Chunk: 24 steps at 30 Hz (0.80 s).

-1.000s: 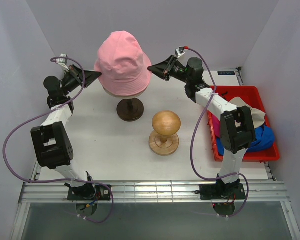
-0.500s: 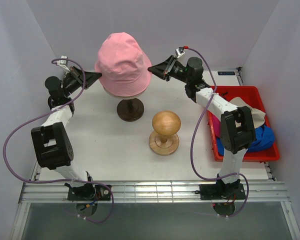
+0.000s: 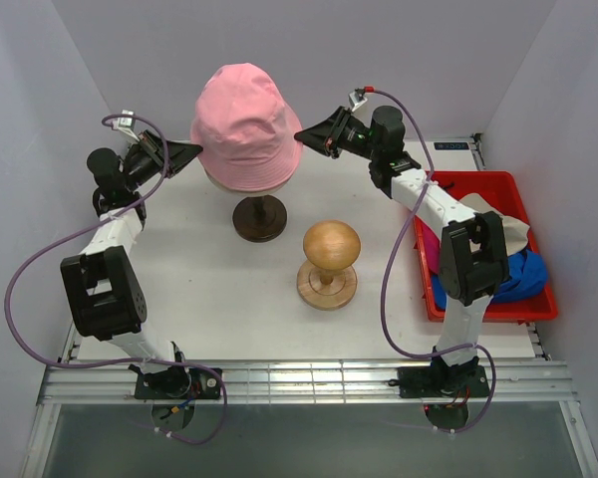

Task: Stack the hats

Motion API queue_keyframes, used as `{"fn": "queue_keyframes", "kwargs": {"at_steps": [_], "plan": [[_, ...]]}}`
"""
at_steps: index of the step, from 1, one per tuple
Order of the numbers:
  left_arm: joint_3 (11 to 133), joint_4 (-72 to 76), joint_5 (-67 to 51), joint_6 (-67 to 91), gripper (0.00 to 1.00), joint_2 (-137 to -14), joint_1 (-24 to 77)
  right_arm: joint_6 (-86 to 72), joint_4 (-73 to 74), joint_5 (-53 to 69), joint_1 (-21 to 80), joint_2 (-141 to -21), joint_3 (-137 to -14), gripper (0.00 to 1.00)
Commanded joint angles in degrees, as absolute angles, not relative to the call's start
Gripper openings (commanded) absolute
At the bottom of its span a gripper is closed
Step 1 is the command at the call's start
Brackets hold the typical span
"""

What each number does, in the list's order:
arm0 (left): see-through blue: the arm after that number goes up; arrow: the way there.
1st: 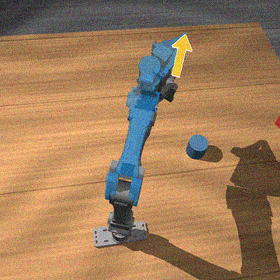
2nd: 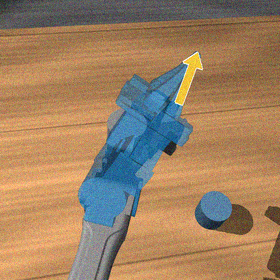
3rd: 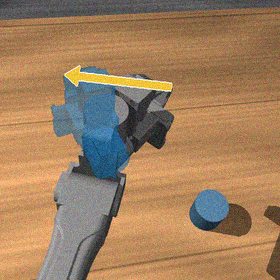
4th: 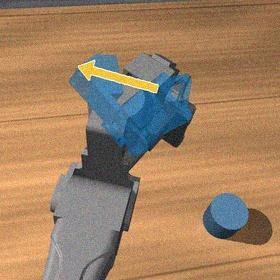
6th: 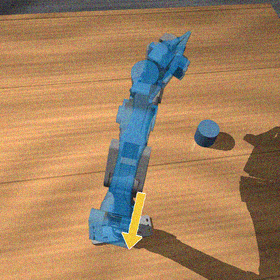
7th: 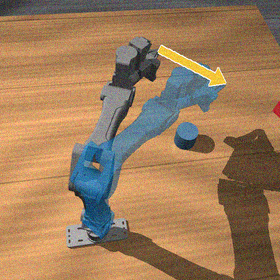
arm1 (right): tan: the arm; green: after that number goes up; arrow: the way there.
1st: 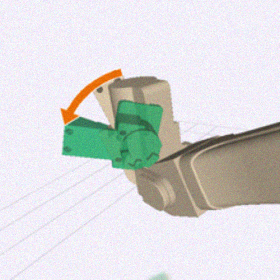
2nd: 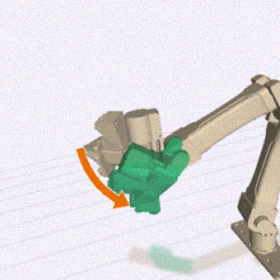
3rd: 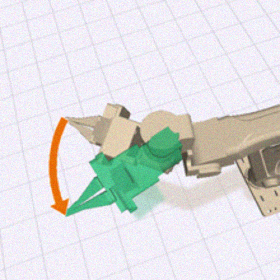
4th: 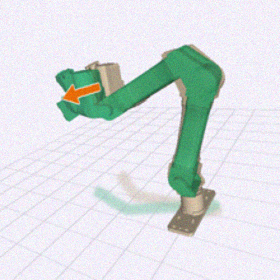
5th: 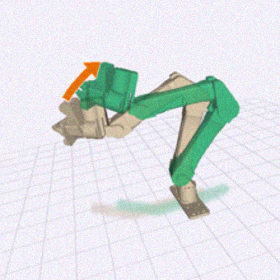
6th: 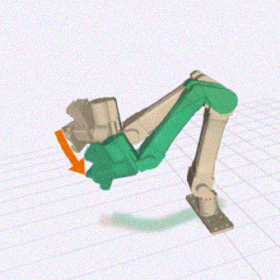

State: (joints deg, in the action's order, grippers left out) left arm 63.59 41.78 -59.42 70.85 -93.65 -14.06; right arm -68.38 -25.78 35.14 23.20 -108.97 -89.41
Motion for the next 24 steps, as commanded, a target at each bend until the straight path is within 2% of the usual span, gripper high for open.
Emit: {"fn": "queue_keyframes", "kwargs": {"at_steps": [1,2,6,16,24], "plan": [[65.3,37.1,-60.0,69.3,0.25,-91.0,-15.1,-64.3,-17.5,36.5,21.7,-111.4,-92.1,0.08],[65.7,36.8,-59.7,69.3,0.31,-90.8,-15.4,-64.2,-17.1,36.7,21.7,-111.6,-92.7,0.08],[66.2,35.8,-57.9,69.4,0.4,-89.7,-16.3,-63.3,-15.2,37.2,21.7,-112.3,-95.4,0.08],[70.1,35.9,-53.1,70.9,0.59,-91.4,-17.8,-61.7,-11.4,40.4,21.7,-116.1,-102.9,0.09],[74.3,43.4,-53.6,77.6,0.63,-98.0,-17.6,-60.5,-8.7,42.1,21.7,-119.0,-108.4,0.1]]}}
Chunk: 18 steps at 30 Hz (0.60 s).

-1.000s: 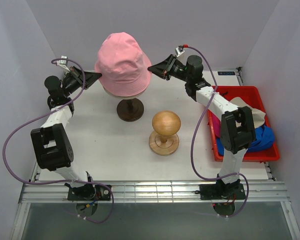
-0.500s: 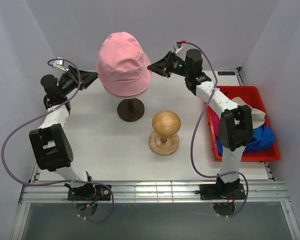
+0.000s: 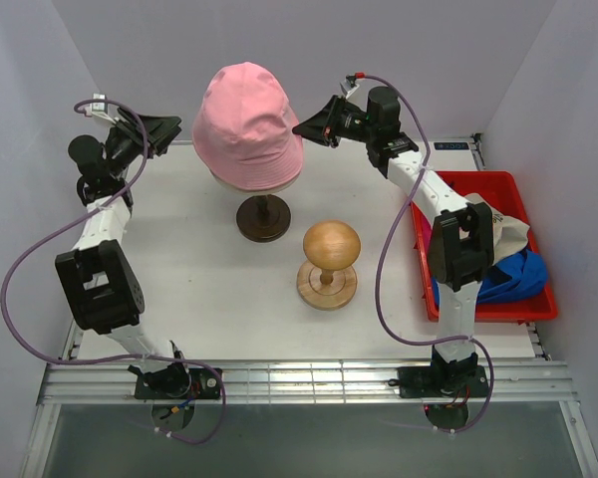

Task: Stack the hats

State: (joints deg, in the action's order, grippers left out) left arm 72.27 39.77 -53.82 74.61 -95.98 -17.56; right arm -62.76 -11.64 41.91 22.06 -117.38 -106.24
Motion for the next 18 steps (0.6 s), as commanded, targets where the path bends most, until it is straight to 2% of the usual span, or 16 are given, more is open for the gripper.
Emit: {"fn": "queue_keyframes", "kwargs": {"at_steps": [1,14,18], "plan": [[74.5,43.9,-53.8,78.0,0.63,-98.4,-17.3,-60.5,-8.6,42.1,21.7,-119.1,-108.4,0.1],[74.4,46.1,-53.1,78.5,0.63,-100.8,-13.3,-60.1,-8.4,42.0,21.7,-119.0,-108.0,0.09],[74.3,46.2,-53.0,78.7,0.59,-101.2,-12.7,-60.1,-8.4,41.9,21.7,-118.8,-107.8,0.09]]}}
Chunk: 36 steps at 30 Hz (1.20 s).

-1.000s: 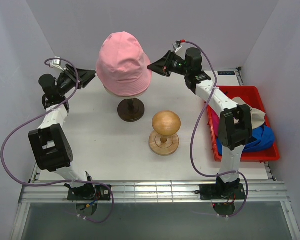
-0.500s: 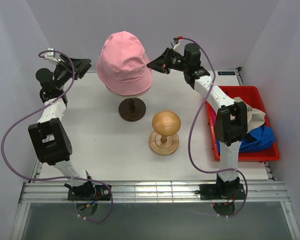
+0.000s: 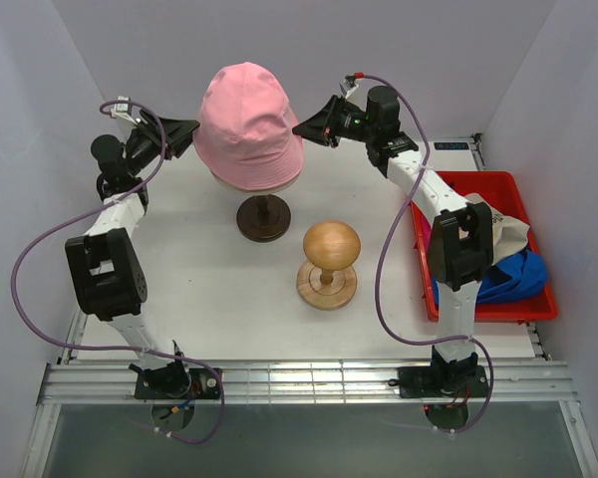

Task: Stack the hats

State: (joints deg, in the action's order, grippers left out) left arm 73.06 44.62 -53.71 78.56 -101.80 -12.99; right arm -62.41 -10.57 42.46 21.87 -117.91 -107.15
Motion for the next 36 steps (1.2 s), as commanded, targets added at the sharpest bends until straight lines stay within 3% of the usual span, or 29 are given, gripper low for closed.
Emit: {"fn": "queue_keyframes", "kwargs": {"at_steps": [1,9,13,29,36], "plan": [[74.2,46.4,-52.8,78.8,0.58,-101.3,-12.7,-60.0,-8.4,41.8,21.7,-118.8,-107.8,0.09],[73.8,47.3,-52.6,79.6,0.15,-102.0,-12.3,-60.1,-8.8,41.7,21.7,-118.0,-106.5,0.09],[73.1,47.3,-52.5,79.6,0.0,-102.4,-12.1,-59.9,-9.1,41.4,21.7,-117.3,-105.0,0.09],[67.0,44.1,-51.2,76.3,0.0,-104.1,-12.0,-57.7,-8.3,39.6,21.7,-114.8,-98.4,0.08],[69.6,41.9,-52.1,75.0,0.0,-103.2,-12.0,-57.4,-8.3,39.6,21.7,-114.2,-98.1,0.08]]}}
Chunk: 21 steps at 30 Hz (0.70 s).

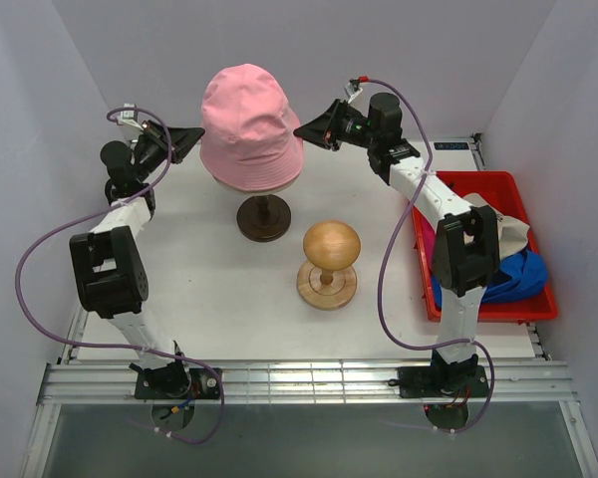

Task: Stack the hats

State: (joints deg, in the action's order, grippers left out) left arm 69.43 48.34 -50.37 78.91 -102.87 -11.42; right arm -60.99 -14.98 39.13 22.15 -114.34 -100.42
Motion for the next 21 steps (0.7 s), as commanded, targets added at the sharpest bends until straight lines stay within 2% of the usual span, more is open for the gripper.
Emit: {"fn": "queue_keyframes", "kwargs": {"at_steps": [1,6,14,19,21], "plan": [[70.0,41.1,-52.5,74.9,0.0,-103.1,-12.0,-57.4,-8.2,39.6,21.7,-114.2,-98.3,0.08],[72.5,36.5,-53.1,72.9,0.02,-101.7,-12.0,-57.2,-7.6,39.4,21.7,-114.1,-99.8,0.11],[77.5,31.6,-53.7,70.5,0.38,-99.6,-12.5,-57.2,-6.4,39.2,21.5,-114.1,-104.0,0.24],[79.4,29.7,-53.9,69.4,0.52,-98.1,-13.2,-56.9,-4.4,39.0,21.3,-114.0,-107.2,0.34],[79.6,28.4,-53.8,68.6,0.56,-97.3,-13.7,-56.5,-3.8,38.6,21.1,-113.3,-107.4,0.34]]}}
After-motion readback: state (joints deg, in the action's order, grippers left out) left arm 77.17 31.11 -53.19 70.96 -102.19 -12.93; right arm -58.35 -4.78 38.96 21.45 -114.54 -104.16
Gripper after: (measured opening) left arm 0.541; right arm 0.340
